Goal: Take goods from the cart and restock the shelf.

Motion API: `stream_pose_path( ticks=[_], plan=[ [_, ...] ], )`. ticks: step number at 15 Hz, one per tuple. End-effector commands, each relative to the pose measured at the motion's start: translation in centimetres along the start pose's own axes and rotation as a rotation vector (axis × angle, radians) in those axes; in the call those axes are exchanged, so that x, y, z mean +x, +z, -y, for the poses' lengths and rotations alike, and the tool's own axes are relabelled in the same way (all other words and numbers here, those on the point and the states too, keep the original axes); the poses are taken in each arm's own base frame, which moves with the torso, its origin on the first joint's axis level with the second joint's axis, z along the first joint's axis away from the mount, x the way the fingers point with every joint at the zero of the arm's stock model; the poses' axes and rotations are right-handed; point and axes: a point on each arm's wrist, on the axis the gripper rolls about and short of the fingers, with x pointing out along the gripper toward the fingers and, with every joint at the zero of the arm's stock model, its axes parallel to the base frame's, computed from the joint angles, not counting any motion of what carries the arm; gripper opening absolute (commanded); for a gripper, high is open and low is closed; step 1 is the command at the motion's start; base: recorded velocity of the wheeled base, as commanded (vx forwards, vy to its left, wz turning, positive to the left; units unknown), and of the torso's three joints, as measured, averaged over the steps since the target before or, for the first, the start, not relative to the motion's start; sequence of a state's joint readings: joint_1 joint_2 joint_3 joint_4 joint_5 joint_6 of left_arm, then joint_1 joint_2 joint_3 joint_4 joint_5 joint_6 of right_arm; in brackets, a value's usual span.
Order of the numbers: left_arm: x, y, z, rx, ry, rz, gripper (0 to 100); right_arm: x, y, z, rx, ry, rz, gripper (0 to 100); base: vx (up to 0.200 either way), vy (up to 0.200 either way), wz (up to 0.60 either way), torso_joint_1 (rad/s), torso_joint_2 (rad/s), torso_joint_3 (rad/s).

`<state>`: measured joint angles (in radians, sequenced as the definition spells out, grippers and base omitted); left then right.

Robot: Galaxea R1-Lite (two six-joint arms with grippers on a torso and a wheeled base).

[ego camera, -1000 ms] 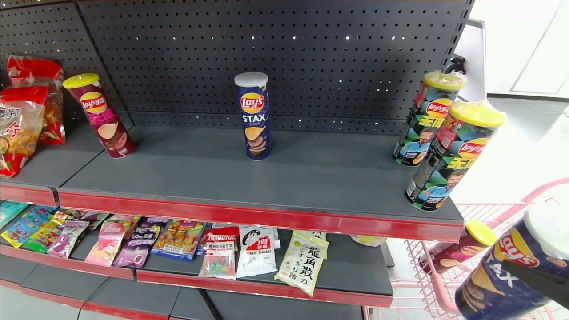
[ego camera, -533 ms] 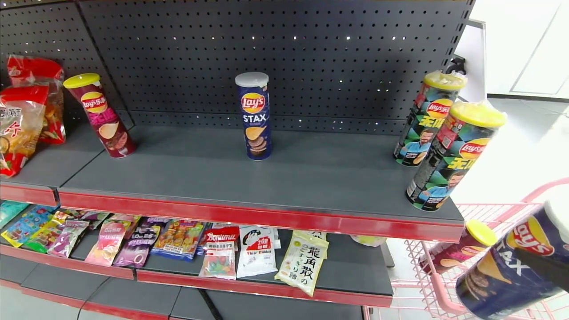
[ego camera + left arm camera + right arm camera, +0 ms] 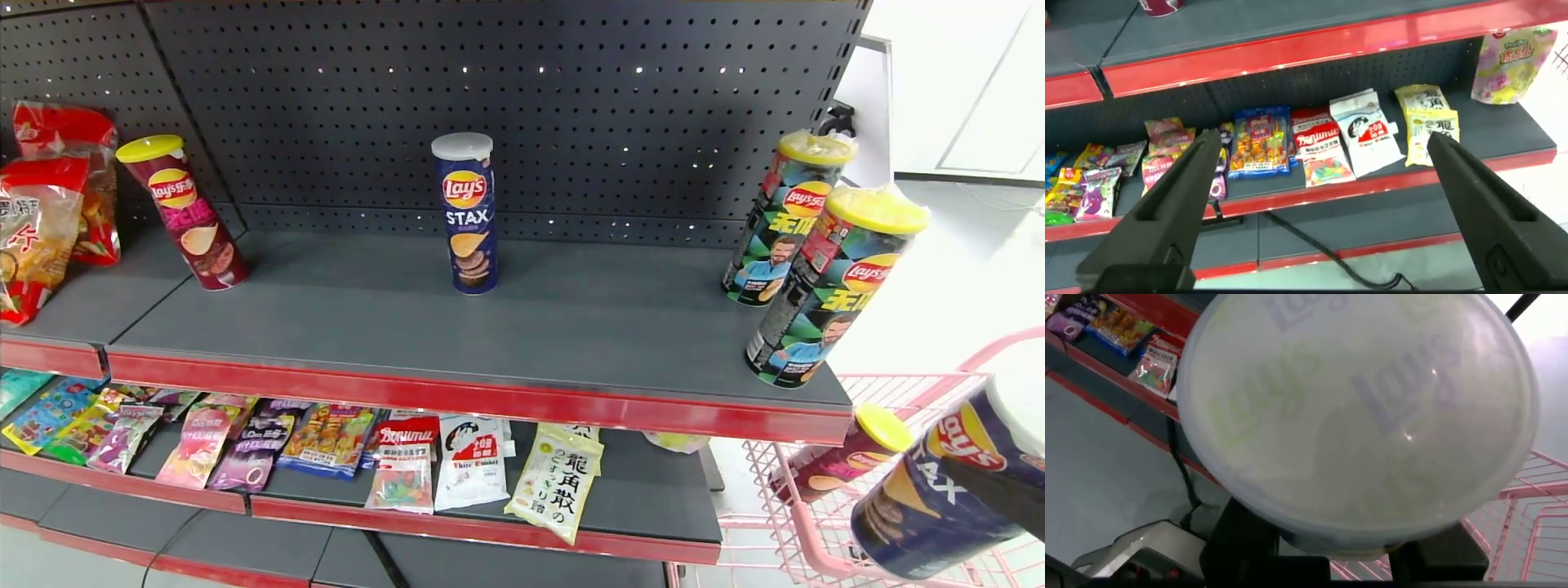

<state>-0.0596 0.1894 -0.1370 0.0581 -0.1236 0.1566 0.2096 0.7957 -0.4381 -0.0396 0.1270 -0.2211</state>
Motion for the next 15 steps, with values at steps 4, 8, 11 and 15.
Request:
stream_pose_path(
  ticks=[4, 8, 11, 15],
  plan=[
    [0.53, 0.09, -0.08, 0.014, -0.01, -0.048, 100, 0.69, 0.06, 0.05, 0.005, 0.027, -0.02, 0, 0.0, 0.0, -0.15, 0.001, 0.0, 0.001],
    [0.56, -0.08, -0.05, 0.013, -0.013, -0.052, 100, 0.94, -0.42, 0.02, 0.04, 0.026, -0.044, 0, 0.0, 0.1, 0.0, 0.002, 0.0, -0.002],
    [0.54, 0.05, -0.07, 0.014, -0.012, -0.049, 100, 0.97, -0.4, -0.03, 0.095, 0.033, -0.043, 0, 0.0, 0.2, 0.0, 0.004, 0.0, 0.001],
    [0.56, 0.05, -0.07, 0.013, -0.012, -0.05, 100, 0.93, -0.14, 0.0, 0.088, 0.042, -0.01, 0, 0.0, 0.2, 0.0, 0.007, 0.0, 0.004]
  ],
)
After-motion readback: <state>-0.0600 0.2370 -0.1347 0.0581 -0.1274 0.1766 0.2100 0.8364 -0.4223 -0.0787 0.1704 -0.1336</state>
